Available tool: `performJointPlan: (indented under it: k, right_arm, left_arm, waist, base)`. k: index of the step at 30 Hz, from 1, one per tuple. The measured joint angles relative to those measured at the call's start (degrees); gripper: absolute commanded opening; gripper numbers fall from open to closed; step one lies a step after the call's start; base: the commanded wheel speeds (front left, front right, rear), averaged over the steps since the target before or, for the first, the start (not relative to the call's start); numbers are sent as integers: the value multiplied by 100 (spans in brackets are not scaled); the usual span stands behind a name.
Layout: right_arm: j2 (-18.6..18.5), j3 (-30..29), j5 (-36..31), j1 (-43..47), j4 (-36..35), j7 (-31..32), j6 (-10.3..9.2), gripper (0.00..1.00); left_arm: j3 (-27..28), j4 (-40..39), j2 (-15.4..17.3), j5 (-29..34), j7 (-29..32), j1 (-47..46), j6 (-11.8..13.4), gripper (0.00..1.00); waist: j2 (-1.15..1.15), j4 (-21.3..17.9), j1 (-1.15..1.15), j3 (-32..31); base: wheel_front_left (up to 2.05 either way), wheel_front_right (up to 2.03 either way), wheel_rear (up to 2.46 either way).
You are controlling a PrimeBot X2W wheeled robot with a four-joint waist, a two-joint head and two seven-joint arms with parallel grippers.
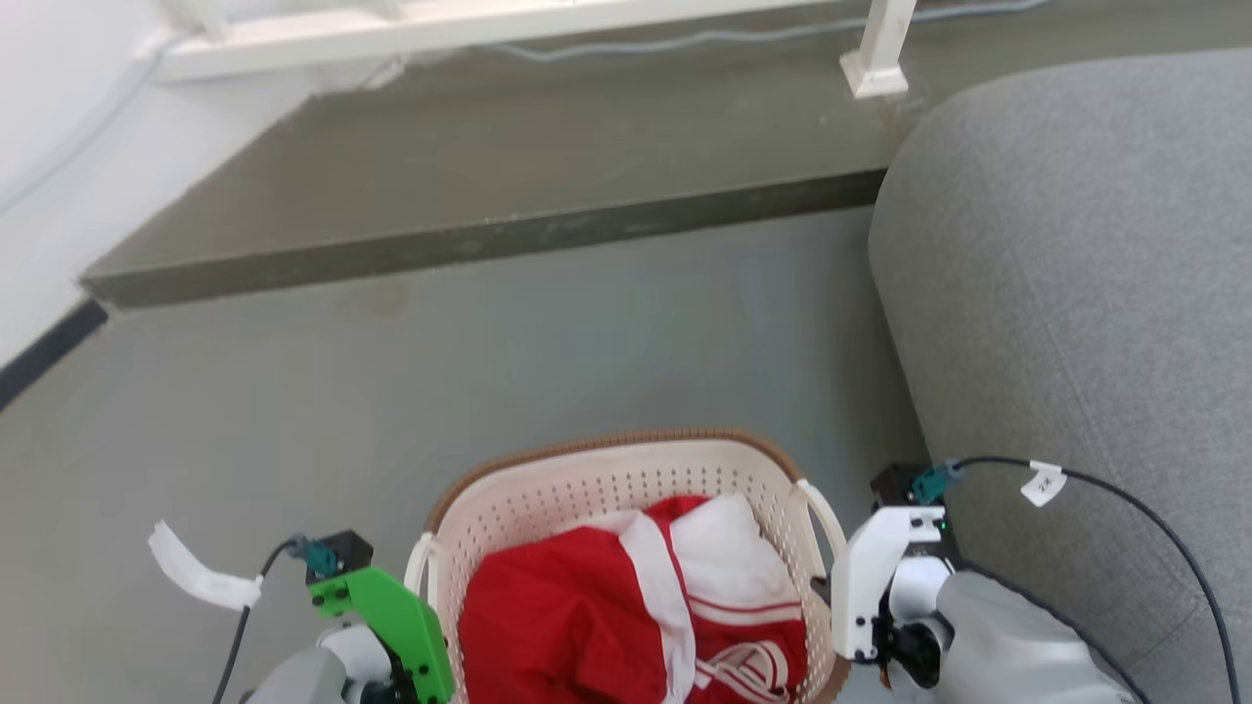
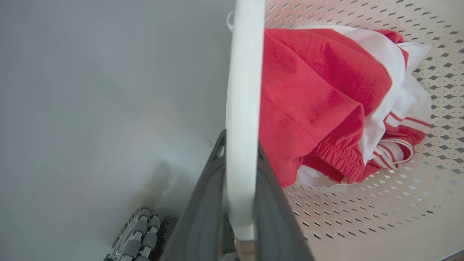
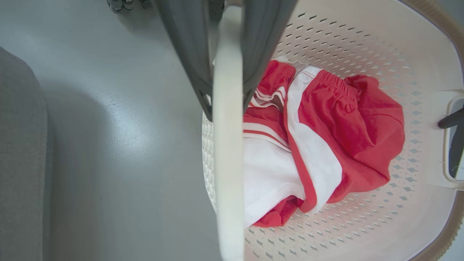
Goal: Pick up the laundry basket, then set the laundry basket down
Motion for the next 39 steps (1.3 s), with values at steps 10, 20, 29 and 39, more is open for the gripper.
performJointPlan:
  k: [10,20,29,39]
  right_arm:
    - [11,70,91,275,11,74,8,0]
    - [14,90,144,299,26,115,8,0]
    - [16,124,194,299,52,123,8,0]
    - [16,178,291,299,42,124,8,0]
  left_arm:
    - [2,19,-14,-47,-9,344,-1,0]
    - [19,27,-15,-73,-9,364,-1,0]
    - [9,31,-15,-77,-8,374,-1,0]
    - [4,35,-15,-93,-8,374,-1,0]
  waist:
    - [0,7,0,-486]
    - [0,15,0,-626]
    - [0,34,0,-645]
    - [0,20,0,-648]
  base:
    - [0,0,0]
    - [0,0,0]
    - [0,0,0]
    - [0,0,0]
